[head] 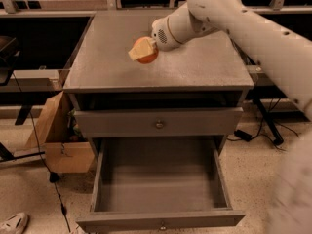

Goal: Place orange into middle drawer

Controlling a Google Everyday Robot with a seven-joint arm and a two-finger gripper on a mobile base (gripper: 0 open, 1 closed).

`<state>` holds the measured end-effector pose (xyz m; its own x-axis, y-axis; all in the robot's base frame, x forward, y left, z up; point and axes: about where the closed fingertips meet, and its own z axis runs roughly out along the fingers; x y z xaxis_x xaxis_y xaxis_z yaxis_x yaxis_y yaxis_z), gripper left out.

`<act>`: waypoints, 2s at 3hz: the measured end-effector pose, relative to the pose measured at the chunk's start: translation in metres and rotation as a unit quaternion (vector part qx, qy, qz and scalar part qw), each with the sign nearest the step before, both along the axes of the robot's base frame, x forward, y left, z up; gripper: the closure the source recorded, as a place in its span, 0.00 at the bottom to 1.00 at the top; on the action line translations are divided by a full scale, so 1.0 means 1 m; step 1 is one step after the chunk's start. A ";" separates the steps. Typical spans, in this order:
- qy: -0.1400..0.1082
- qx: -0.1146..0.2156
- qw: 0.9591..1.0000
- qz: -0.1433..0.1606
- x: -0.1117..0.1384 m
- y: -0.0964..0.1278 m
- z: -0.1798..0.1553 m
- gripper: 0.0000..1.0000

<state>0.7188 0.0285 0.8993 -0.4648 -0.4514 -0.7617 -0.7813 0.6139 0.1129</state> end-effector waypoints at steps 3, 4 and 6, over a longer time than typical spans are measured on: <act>-0.006 -0.022 0.998 0.053 -0.148 -0.045 0.013 1.00; -0.007 -0.022 0.998 0.053 -0.148 -0.045 0.013 1.00; 0.005 0.030 0.997 0.075 -0.153 -0.038 -0.033 1.00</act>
Offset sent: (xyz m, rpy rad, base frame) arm -0.1598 -0.0788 0.0295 -0.0238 -0.0252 0.0105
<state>0.5661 -0.0093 0.8667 -0.4024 -0.4698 -0.7858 -0.8629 0.4813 0.1541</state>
